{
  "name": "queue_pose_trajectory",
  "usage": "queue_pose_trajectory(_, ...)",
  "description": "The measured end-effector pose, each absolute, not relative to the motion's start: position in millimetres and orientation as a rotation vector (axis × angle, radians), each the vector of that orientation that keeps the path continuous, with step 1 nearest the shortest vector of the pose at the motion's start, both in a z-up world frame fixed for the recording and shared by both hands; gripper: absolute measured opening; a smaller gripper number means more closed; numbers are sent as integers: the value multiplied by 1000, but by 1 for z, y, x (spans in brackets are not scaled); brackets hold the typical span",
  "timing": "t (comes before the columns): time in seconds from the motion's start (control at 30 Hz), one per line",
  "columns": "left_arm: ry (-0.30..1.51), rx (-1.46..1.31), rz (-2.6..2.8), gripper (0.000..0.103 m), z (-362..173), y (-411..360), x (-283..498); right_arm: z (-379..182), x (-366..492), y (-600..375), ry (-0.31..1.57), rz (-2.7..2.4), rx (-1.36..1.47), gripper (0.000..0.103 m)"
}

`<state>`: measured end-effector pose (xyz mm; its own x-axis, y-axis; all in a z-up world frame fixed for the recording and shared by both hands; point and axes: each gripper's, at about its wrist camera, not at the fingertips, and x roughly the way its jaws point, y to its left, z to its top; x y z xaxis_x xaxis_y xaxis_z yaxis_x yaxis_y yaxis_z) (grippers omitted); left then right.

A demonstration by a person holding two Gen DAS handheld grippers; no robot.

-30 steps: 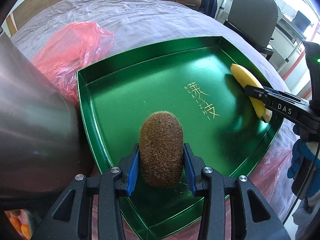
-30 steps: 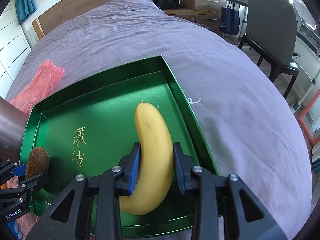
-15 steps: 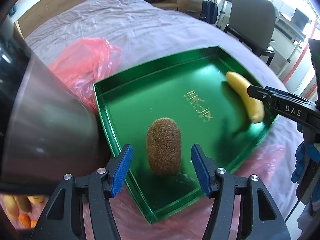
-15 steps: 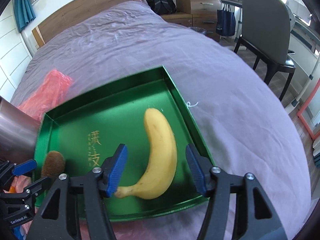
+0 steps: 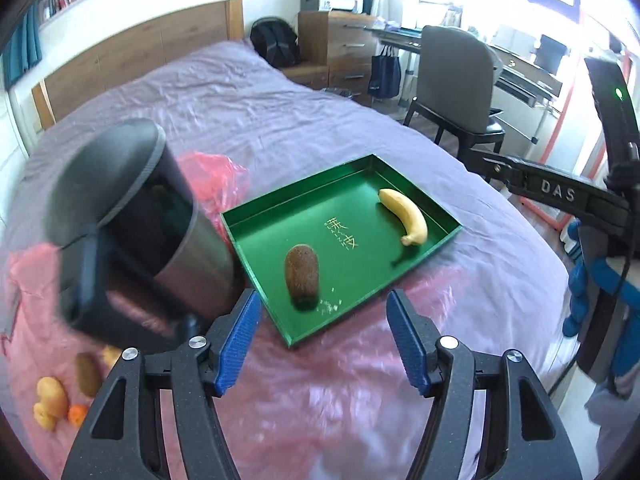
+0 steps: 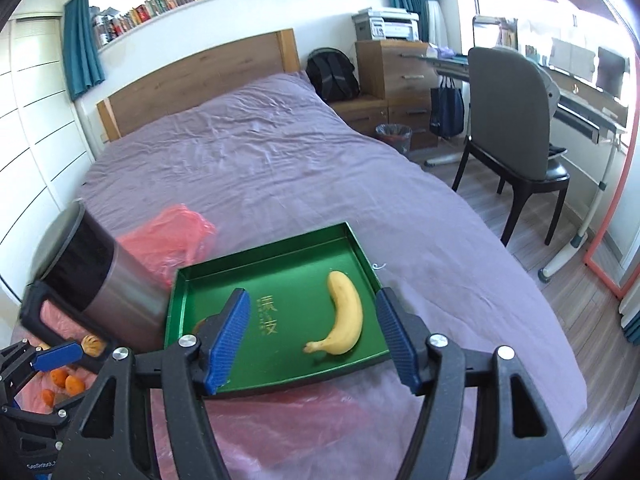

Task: Organize fruits
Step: 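Open both tools to release the kiwi and banana into the tray, then withdraw both tools from the tray back over the remaining fruit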

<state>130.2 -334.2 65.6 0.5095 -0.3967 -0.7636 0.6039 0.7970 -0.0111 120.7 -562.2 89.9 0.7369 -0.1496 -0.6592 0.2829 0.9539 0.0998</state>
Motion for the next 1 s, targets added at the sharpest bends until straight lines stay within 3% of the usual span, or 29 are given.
queue_pose_trajectory(0.4, 802, 257, -569, 66, 96, -249, 64, 132, 55, -479, 640, -130, 142, 98)
queue_pose_trajectory(0.47, 792, 259, -552, 74, 98, -235, 56, 134, 47, -467, 637, -118, 128, 98)
queue_pose_trajectory(1.0, 798, 201, -423, 74, 87, -91, 19, 127, -1, -388, 647, -24, 129, 98)
